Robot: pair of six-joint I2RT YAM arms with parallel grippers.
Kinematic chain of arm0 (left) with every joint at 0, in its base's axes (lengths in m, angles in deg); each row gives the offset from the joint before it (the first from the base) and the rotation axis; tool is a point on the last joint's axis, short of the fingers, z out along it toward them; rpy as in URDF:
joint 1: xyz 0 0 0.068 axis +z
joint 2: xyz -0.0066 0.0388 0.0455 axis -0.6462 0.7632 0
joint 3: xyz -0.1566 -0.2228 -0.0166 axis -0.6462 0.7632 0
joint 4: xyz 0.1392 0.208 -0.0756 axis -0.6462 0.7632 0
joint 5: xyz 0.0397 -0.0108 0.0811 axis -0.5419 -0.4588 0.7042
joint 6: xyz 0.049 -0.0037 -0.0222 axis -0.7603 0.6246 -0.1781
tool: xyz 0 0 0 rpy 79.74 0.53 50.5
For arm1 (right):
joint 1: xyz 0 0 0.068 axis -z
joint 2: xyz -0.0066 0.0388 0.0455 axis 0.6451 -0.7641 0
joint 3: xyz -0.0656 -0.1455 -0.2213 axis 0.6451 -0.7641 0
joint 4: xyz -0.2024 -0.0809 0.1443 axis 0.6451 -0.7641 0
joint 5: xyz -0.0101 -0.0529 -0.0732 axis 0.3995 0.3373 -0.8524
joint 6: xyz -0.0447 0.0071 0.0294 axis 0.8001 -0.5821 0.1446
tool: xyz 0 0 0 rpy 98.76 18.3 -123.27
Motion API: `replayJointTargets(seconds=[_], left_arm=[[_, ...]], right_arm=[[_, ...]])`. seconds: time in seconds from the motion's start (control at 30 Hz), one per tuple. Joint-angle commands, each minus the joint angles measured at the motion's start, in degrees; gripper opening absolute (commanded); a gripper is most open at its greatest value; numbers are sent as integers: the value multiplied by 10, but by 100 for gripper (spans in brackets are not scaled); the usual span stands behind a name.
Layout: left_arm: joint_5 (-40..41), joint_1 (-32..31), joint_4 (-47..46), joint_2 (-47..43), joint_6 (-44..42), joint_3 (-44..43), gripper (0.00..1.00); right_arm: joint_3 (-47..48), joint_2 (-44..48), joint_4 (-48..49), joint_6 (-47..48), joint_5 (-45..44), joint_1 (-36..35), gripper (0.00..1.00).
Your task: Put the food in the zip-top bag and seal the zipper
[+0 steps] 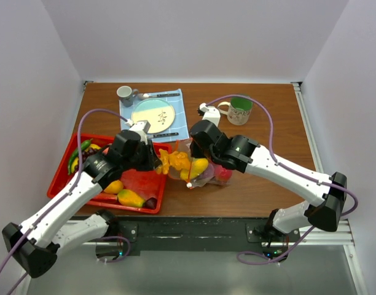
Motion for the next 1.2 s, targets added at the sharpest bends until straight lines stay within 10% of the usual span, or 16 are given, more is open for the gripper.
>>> replayJointTargets(seconds=[0.0,0.83,1.17], left_arm=[[44,-19,-37,37,4,-47,6],[224,-198,-69,201,158,-161,14],[207,-235,-133,199,147,-159,70]], right_arm=[[-6,40,11,-10,-28,-11,0],[27,40,-11,-17,-58,-12,0],[8,77,-28,-15,-68,11,0]])
